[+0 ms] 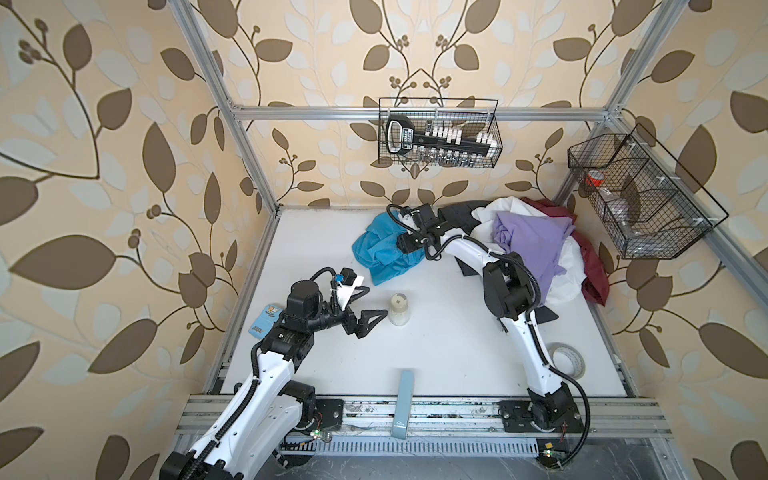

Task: Pick out a specific cloth from the pile
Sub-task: 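Open the right gripper to release the teal-blue shirt on the table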

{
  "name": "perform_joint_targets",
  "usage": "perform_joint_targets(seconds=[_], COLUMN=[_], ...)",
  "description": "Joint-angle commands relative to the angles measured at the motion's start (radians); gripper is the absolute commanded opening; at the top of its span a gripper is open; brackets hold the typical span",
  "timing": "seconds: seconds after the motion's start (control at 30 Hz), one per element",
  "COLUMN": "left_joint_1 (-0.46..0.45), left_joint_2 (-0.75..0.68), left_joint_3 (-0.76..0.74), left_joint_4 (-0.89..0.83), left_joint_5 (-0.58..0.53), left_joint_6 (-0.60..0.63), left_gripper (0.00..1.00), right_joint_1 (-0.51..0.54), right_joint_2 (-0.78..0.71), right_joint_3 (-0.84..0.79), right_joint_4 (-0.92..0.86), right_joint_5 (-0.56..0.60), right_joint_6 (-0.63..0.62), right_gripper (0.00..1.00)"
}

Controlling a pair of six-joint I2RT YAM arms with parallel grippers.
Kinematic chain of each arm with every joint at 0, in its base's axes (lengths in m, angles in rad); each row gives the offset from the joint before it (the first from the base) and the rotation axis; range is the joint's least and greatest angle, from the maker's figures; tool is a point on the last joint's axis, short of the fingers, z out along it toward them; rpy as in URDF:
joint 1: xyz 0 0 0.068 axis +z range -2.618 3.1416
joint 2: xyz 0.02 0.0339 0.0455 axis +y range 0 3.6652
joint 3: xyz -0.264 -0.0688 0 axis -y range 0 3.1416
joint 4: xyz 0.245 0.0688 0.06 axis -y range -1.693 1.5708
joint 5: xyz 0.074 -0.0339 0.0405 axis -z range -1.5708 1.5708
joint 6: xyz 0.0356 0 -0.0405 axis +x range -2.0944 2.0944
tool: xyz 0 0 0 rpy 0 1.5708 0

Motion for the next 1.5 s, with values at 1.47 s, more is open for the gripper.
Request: perform_joint_targets(seconds=[1.47], left_joint_1=[-0.012], left_joint_2=[-0.034], left_joint_3=[0.034], left_joint_4=[0.015], left_joint_5=[-0.001], left_joint_6=[0.044], left_gripper=[0.99], right_joint_1=[0.053], right_joint_2=[-0.194], right_joint_3=[-0.043], right_joint_4=[0.062], right_joint_5=[-0.277], right_joint_6=[0.127], right_gripper=[0.99])
